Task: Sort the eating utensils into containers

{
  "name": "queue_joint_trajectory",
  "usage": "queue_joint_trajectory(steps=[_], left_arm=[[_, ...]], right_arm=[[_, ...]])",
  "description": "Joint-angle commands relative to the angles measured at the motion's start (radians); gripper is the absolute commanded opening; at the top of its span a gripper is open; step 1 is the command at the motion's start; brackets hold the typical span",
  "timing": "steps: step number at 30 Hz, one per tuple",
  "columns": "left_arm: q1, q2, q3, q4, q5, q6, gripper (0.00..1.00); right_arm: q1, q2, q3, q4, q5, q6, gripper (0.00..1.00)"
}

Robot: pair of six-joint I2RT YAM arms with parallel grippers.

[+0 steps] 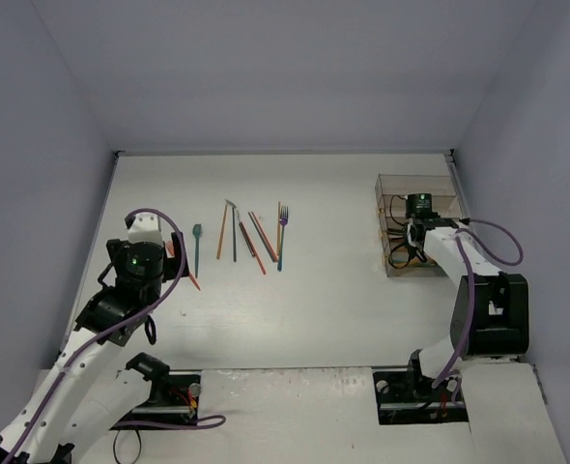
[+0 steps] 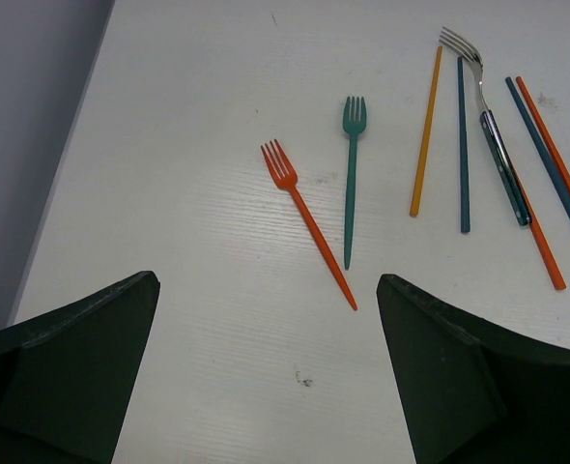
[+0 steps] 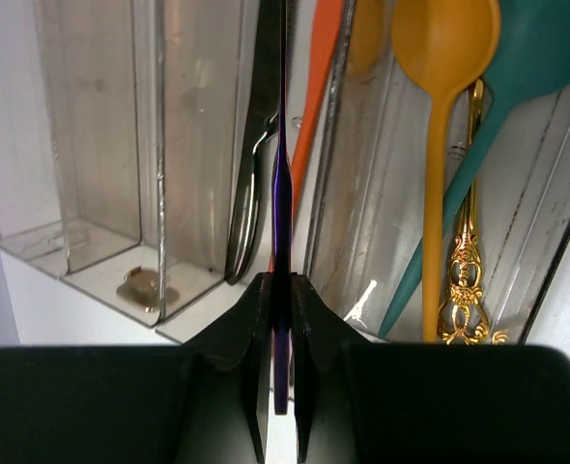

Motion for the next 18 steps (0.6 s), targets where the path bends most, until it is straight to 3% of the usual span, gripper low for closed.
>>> queue_joint_trajectory(steps=[1,7,18], left_arm=[[0.006,0.016,0.017,0.037,0.000,0.010,0.95],[0.006,0.019,0.014,0.040,-0.002,0.018,0.95],[0.006,0.029,0.012,0.047,-0.006,0.024,0.95]], right_arm=[[-0.004,0.030,0.061,0.021,0.093,0.122,0.00],[-0.004,0.078,0.092,0.021,0.102,0.141,0.00],[-0.003,0.088,0.107,0.021,0.103,0.130,0.28]])
